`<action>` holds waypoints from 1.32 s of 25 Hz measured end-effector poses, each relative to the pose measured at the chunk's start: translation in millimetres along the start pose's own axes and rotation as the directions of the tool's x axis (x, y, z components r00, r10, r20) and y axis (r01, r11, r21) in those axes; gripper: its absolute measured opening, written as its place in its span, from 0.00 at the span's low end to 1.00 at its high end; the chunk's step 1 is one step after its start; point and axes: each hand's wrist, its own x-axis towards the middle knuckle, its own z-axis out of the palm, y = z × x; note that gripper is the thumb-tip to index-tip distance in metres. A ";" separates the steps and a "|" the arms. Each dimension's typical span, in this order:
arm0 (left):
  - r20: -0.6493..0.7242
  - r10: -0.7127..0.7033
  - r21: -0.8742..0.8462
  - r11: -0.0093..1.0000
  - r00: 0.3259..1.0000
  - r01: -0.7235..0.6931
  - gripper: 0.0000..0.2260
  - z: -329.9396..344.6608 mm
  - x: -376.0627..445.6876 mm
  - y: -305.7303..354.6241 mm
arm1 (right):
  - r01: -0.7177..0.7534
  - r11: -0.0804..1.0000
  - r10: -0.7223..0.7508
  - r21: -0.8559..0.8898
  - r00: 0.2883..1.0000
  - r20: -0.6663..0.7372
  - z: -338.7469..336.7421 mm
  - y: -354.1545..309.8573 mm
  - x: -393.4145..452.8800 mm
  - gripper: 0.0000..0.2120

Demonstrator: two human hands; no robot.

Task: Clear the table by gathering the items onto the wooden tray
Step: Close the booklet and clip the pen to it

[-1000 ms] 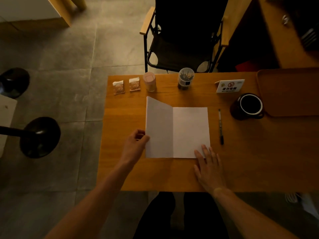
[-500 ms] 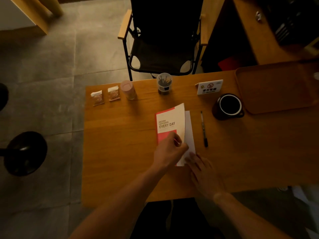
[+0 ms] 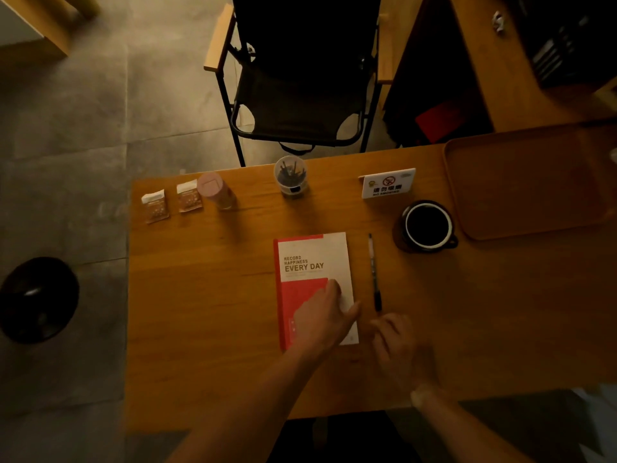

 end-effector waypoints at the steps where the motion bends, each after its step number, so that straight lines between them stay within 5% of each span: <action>1: -0.015 0.030 0.019 0.999 0.999 -0.029 0.18 -4.3 4.5 -7.0 | -0.075 0.997 0.076 0.020 0.997 -0.034 -2.7 -1.2 14.6 0.11; 5: -0.178 0.195 0.257 0.955 0.964 -0.146 0.25 -45.5 34.6 -52.3 | -0.316 0.948 0.317 0.036 0.948 -0.036 -3.8 -6.3 72.9 0.16; 9: -0.093 0.134 0.326 0.940 0.987 -0.097 0.36 -88.8 69.5 -79.1 | -0.503 0.862 0.498 0.053 0.862 0.093 1.4 -13.1 104.1 0.23; 12: -0.020 0.147 0.384 0.914 0.989 -0.128 0.33 -95.9 79.5 -81.2 | -0.464 0.886 0.458 0.024 0.882 0.113 0.7 -18.9 114.4 0.18; 18: -0.091 0.146 0.360 0.927 0.985 -0.104 0.29 -84.6 78.5 -73.6 | -0.333 0.943 0.327 0.017 0.935 0.136 -20.0 -32.1 129.0 0.13; 27: -0.078 0.073 0.095 0.993 0.994 -0.066 0.26 -87.5 65.7 -62.6 | -0.194 0.913 0.252 0.358 0.960 -0.124 -65.0 -57.7 172.4 0.11; 33: -0.032 0.106 -0.023 0.994 0.994 -0.107 0.23 -98.1 61.3 -53.7 | -0.157 0.824 0.232 0.544 0.970 -0.071 -69.2 -82.2 208.4 0.10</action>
